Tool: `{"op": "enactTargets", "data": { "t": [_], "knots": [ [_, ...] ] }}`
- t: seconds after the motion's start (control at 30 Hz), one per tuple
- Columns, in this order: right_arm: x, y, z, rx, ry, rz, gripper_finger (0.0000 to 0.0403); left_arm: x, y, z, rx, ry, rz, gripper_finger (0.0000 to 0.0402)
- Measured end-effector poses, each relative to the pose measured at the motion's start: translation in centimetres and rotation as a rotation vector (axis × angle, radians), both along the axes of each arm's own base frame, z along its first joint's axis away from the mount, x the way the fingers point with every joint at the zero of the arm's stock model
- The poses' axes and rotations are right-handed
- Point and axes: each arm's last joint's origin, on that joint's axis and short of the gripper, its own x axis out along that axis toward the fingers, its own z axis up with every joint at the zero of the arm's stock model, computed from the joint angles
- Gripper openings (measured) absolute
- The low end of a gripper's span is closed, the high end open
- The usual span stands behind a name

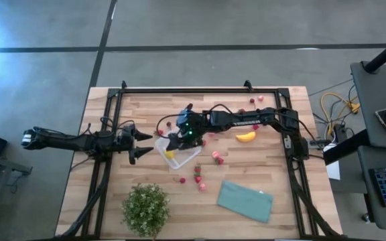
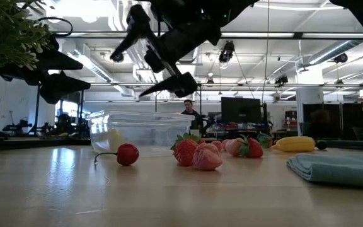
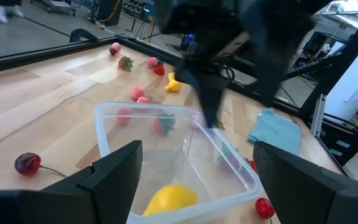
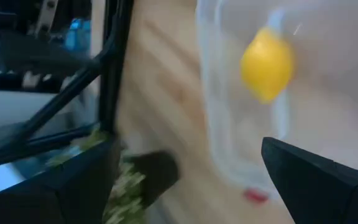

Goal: Pick and placing Produce into tupperware
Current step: Put the pink peach into the transparent bin

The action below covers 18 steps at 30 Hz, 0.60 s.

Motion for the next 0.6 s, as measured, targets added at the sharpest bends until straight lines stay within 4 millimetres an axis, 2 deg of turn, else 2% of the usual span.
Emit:
{"op": "enactTargets", "data": {
  "t": [0.17, 0.27, 0.37, 0.6],
  "knots": [
    [0.08, 0.12, 0.13, 0.184, 0.069, -0.119, 0.0382, 0.0, 0.0, 0.01, 0.0, -0.001, 0.0, 0.0293],
    [0.08, 0.1, 0.13, 0.211, 0.083, -0.142, 0.0382, 0.0, 0.0, 0.01, 0.0, -0.001, 0.0, 0.0293],
    [0.09, 0.18, 0.13, 0.15, 0.052, -0.093, 0.0382, 0.0, 0.0, 0.01, 0.0, -0.001, 0.0, 0.0293],
    [0.56, 0.6, 0.51, -0.132, -0.117, 0.053, 0.0382, 0.0, 0.0, 0.01, 0.0, -0.001, 0.0, 0.0293]
  ]
}}
